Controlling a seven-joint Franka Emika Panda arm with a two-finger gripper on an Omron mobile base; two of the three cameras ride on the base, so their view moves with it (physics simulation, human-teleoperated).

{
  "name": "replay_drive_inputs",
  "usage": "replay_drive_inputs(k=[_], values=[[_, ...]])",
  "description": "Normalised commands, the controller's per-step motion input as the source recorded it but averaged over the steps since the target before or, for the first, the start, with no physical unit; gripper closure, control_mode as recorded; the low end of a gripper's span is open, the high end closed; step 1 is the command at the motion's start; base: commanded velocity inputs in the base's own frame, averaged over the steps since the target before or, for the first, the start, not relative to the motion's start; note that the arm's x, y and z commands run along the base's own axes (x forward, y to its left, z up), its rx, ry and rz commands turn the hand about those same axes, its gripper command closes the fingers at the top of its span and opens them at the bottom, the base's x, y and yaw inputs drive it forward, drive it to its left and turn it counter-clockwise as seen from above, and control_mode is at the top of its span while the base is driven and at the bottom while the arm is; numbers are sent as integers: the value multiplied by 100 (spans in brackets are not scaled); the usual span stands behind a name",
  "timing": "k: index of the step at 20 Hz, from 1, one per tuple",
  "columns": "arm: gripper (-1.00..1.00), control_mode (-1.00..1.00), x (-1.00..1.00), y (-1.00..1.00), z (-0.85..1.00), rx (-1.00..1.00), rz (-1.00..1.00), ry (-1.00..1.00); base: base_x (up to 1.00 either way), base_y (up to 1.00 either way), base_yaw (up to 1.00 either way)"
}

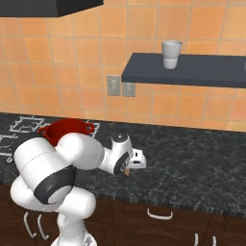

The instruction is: Put the lemon and sweet potato in the pot. Retrieve the spatula and lightly stir the vegetables in the pot.

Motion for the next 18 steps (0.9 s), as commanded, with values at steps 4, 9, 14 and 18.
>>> replay_drive_inputs(k=[4, 9, 14, 18], values=[[100, -100, -20, 0, 0, 0, 0, -1, 0, 0, 0], [100, -100, -48, 0, 63, 0, 0, -8, 0, 0, 0], [100, -100, -55, 36, 100, 0, -3, -10, 0, 0, 0], [100, -100, -51, 81, 100, -1, -1, -2, 0, 0, 0]])
